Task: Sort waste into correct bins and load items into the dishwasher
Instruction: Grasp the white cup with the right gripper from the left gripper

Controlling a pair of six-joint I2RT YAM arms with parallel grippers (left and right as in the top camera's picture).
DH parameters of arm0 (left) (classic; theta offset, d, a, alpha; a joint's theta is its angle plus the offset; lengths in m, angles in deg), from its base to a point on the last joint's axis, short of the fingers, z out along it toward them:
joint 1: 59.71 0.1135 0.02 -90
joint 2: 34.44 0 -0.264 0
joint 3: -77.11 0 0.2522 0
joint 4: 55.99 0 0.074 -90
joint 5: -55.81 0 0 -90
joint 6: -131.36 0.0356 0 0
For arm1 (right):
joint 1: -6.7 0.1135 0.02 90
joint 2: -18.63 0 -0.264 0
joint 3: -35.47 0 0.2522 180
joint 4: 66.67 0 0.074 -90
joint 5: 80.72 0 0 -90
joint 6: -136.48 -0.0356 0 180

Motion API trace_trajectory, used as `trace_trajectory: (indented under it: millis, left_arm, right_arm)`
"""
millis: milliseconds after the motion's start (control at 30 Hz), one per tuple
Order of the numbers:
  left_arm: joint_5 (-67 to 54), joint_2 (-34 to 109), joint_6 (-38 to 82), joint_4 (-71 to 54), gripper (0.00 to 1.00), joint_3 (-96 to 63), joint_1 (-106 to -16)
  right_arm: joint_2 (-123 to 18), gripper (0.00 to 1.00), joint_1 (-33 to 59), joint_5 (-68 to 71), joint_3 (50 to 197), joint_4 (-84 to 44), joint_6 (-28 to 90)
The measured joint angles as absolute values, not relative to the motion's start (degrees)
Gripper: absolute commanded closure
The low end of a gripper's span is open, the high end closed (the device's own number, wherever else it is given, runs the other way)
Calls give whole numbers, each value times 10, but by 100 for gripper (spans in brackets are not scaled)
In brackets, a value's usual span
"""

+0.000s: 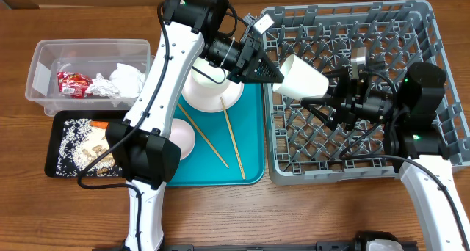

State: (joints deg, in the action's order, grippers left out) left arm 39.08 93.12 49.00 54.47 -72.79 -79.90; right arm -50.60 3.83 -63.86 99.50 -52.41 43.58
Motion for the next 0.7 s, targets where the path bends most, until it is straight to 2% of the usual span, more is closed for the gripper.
trace_trajectory:
  millis: [67,267,400,700]
  left_arm:
    - [389,931,490,545,95,-728,-799]
    - [365,931,488,545,84,-728,-799]
    - [335,931,481,545,72,-728,-799]
    - [235,931,461,545,70,-728,-799]
  right_arm:
    - [-506,30,39,-638,995,-524,436]
    - [-507,33,39,-640,995,-524,435]
    - [-507,40,39,-639,995,-524,435]
    - [-507,45,39,-631,995,-524,424]
